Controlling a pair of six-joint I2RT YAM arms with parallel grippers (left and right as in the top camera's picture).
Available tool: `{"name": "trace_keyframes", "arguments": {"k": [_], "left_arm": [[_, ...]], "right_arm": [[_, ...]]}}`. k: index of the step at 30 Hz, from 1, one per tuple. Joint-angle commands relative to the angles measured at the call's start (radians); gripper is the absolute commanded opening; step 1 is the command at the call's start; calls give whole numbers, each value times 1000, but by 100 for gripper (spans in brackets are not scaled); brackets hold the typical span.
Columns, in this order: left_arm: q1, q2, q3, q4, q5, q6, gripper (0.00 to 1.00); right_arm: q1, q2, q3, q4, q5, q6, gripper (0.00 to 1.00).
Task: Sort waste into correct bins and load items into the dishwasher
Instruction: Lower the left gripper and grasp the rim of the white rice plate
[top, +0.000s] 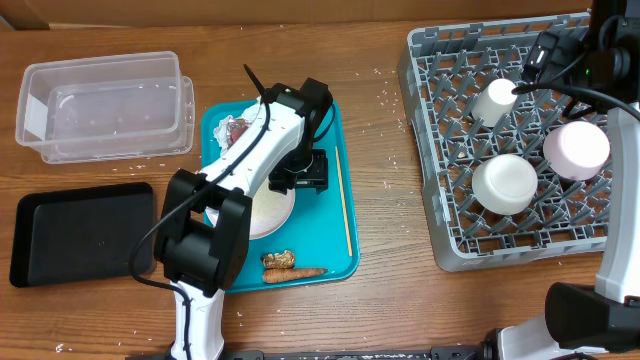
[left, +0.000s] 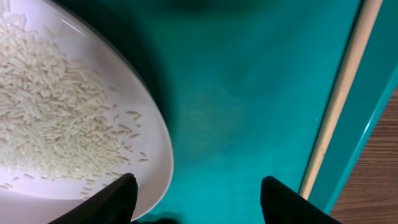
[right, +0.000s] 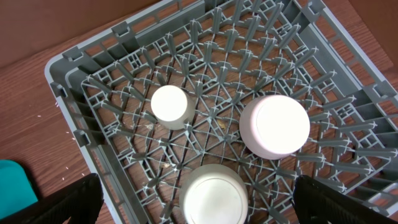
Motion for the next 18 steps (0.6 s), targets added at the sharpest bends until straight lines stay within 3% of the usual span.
{"name": "trace_keyframes", "arguments": {"k": [1, 18], "left_arm": [[-7, 11, 8, 1, -53, -61, 64], [-10, 11, -35, 64, -144, -109, 52]], "right_arm": [[0, 0, 2, 3, 7, 8, 100], [0, 0, 2, 3, 7, 8, 100]]}}
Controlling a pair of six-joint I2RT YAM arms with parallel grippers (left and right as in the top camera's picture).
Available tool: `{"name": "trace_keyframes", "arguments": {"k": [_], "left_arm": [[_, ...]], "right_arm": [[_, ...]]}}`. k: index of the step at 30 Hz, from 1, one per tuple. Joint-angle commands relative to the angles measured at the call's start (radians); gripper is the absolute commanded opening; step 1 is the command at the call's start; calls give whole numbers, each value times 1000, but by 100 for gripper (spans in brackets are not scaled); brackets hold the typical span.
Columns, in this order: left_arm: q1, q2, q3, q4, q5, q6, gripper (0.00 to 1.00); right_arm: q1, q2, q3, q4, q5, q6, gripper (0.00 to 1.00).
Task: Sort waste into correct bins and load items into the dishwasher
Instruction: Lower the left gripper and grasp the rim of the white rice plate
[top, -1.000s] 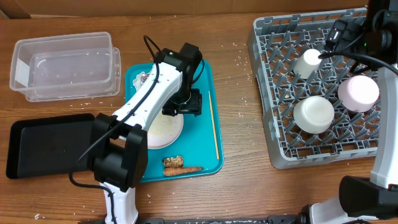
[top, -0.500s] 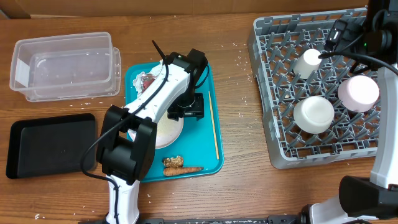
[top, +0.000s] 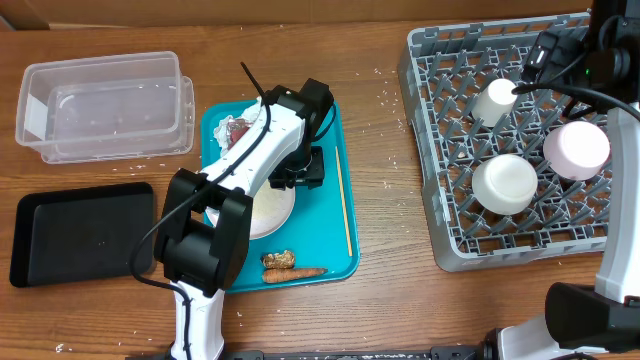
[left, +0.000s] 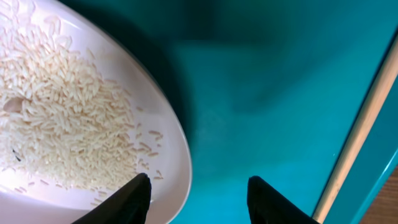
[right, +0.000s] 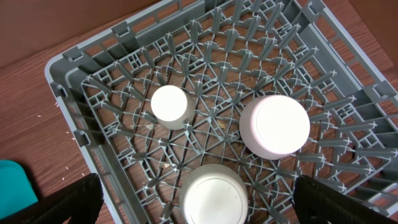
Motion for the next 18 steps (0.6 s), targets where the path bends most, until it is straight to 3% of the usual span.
{"name": "trace_keyframes", "arguments": {"k": [1, 12, 18], "left_arm": [[-9, 11, -19, 22, -58, -40, 52], [-35, 11, -47, 49, -97, -41, 52], [-40, 11, -96, 76, -104, -98, 51]], "right_arm": [[0, 0, 2, 4, 6, 8, 100], [0, 0, 2, 3, 6, 8, 100], [0, 0, 2, 4, 6, 8, 100]]}}
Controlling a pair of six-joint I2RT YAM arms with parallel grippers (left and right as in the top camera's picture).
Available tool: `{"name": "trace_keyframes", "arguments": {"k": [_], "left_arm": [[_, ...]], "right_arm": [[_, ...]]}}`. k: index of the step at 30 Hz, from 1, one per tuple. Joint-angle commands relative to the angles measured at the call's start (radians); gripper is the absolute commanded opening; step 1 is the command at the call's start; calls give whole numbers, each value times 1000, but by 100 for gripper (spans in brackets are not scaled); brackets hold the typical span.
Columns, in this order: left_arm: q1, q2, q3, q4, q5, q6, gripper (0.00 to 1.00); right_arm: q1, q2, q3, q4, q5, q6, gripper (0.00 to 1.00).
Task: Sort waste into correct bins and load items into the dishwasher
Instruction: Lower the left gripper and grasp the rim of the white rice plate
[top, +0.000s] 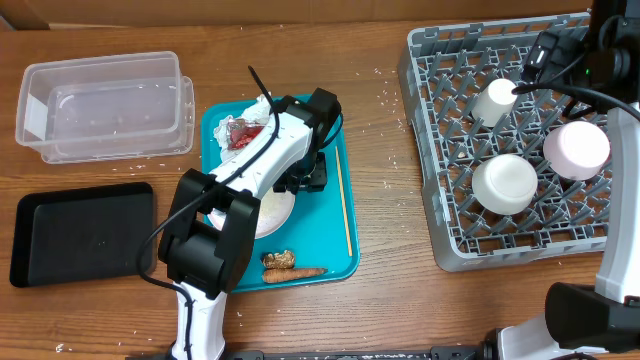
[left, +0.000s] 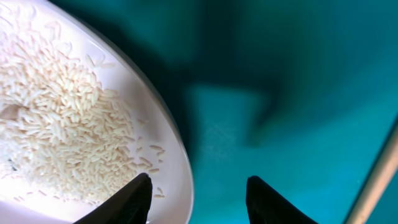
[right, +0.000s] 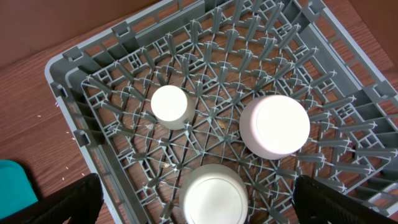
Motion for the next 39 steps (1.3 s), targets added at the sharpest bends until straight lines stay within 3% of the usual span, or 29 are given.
{"name": "trace_keyframes", "arguments": {"k": [1, 5, 35, 39], "left_arm": [[-5, 11, -37, 9, -25, -53, 51], [-5, 11, -39, 12, -37, -53, 42], [-14, 11, -85, 50, -30, -53, 35], [-14, 11, -83, 45, -29, -53, 17]], "right_arm": [[0, 0, 2, 4, 7, 8, 100], [0, 0, 2, 4, 7, 8, 100], [0, 0, 2, 4, 7, 8, 100], [0, 0, 2, 3, 7, 7, 100]]}}
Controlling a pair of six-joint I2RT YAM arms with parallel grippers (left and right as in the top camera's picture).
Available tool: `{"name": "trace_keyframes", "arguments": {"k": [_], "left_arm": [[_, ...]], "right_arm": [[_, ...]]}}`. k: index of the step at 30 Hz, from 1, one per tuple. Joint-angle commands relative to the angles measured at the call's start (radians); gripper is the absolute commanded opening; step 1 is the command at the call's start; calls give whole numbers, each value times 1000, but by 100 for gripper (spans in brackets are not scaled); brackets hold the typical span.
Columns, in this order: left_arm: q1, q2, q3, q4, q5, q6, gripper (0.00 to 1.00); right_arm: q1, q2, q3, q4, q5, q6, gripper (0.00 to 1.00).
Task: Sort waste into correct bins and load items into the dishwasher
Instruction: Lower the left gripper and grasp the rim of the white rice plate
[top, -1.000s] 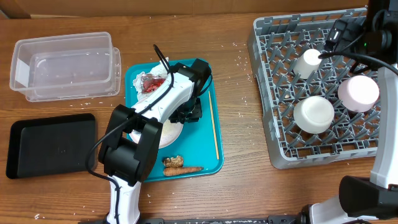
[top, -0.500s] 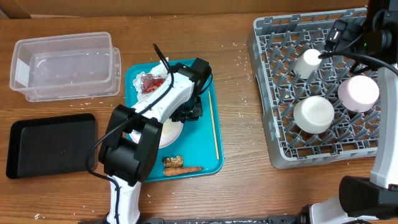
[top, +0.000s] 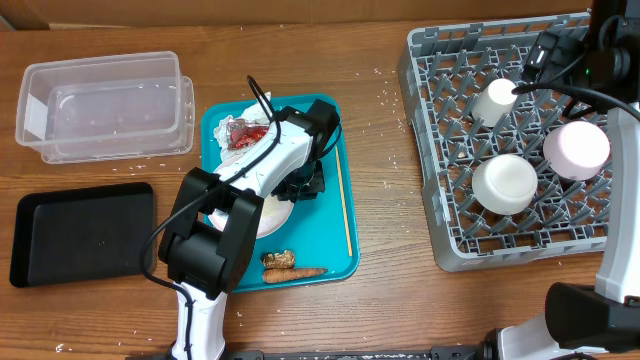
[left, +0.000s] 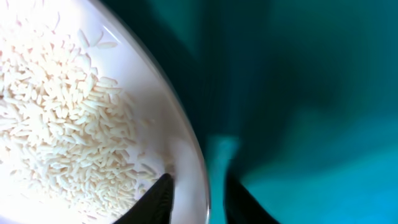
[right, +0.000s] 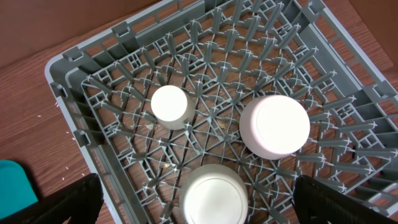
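A white plate (top: 270, 216) with rice (left: 56, 118) lies on the teal tray (top: 335, 262). My left gripper (top: 303, 186) is down at the plate's right edge. In the left wrist view its jaws stand narrow, one finger (left: 158, 200) inside the rim and the other just outside it, pinching the plate (left: 186, 155). My right gripper (right: 200, 198) hangs open above the grey dish rack (right: 62, 74), which holds a white cup (right: 170, 106), a pink bowl (right: 274, 126) and a white bowl (right: 214, 196), all upside down.
On the tray also lie a wooden chopstick (top: 344, 205), a red wrapper (top: 240, 132) and brown food scraps (top: 287, 264). A clear plastic bin (top: 105, 105) and a black tray (top: 80, 232) sit at the left. Rice grains dot the wood near the rack (top: 430, 200).
The left gripper's jaws have narrowed from a wide gap to a tight one around the plate's rim, and the camera sits closer to the plate. The right arm has not moved.
The left gripper stood open over the tray at the plate's right edge, the chopstick in its view. It then sat further over the rim with the jaws straddling it. Now the jaws are tight on the rim. The right gripper stayed open over the rack throughout.
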Motion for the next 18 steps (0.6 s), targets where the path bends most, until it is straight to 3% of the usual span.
{"name": "trace_keyframes", "arguments": {"k": [1, 7, 18], "left_arm": [[-9, 11, -8, -6, -10, -8, 15], [-9, 11, 1, -29, -11, -8, 4], [-9, 11, 165, -217, -65, -9, 4]], "right_arm": [[0, 0, 2, 3, 6, 7, 100], [0, 0, 2, 3, 6, 7, 100], [0, 0, 2, 3, 6, 8, 100]]}}
